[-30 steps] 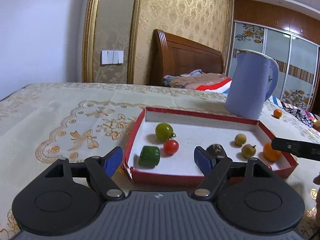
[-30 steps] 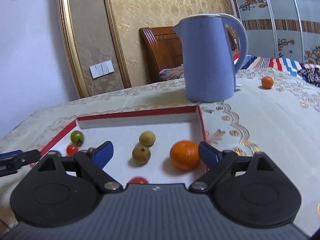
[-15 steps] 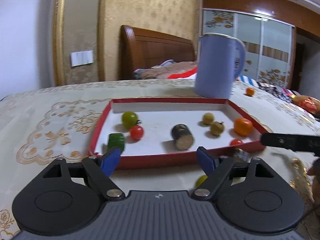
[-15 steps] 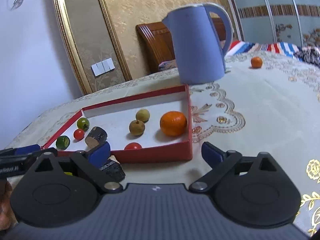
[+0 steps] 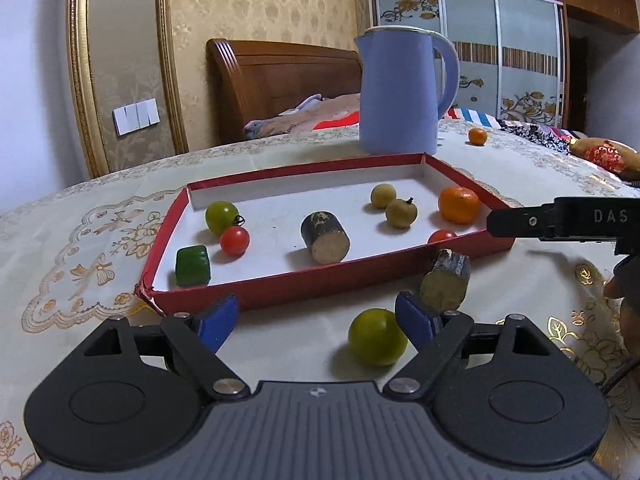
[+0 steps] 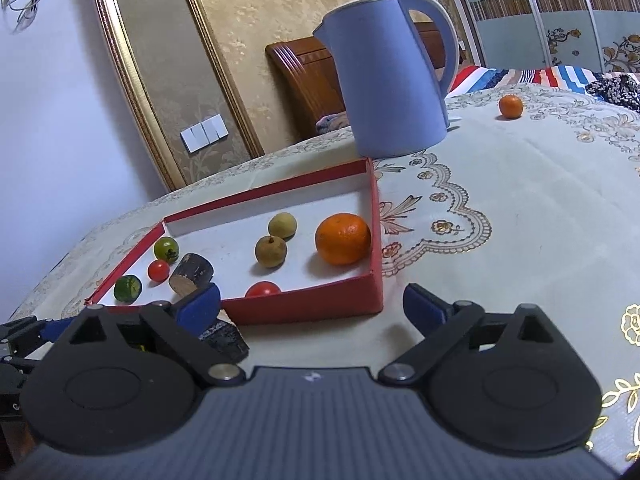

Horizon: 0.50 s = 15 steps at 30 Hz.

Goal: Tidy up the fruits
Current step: 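Close the left gripper around the second green tomato on the table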

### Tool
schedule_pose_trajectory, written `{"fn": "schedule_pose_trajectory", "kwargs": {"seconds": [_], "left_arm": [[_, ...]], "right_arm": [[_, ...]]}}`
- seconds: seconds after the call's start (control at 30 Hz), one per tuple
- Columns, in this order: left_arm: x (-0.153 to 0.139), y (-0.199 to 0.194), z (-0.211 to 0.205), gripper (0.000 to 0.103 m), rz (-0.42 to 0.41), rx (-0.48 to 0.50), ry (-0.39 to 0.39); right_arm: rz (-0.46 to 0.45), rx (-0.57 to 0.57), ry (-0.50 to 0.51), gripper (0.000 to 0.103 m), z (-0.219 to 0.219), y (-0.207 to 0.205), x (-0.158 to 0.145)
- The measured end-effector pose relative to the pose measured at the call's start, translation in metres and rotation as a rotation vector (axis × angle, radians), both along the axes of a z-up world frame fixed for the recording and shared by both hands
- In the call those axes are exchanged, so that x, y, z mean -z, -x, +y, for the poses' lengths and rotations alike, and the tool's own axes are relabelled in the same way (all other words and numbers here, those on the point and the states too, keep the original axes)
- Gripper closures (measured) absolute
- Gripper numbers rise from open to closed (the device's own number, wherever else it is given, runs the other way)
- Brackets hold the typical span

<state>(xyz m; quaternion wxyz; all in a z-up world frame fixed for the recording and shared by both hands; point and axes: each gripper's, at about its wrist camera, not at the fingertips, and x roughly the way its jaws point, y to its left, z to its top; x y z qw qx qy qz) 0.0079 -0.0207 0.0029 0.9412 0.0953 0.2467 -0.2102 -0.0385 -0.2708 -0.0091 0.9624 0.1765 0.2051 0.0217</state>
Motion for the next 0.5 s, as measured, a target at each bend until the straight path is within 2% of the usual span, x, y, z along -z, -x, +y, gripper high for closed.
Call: {"fn": "schedule_pose_trajectory", "kwargs": {"seconds": [0.13,0.3,0.5], "left_arm": [[0.0,0.004,-0.003,0.017,0.007,0.005,0.003],[0.005,0.005,-0.013,0.017,0.004,0.011,-0.059],[0.005,0.0,-0.008,0.017,0.032,-0.006,-0.034]], "right_arm": [[0.006,-0.003,-0.001,0.005,0.0,-0.001,0.0],[0.003,-0.003,-0.008,0.005,0.0,-0.001,0.0],[0.005,-0.004,-0.013,0.005,-0.002,-0.001,0.001]]}}
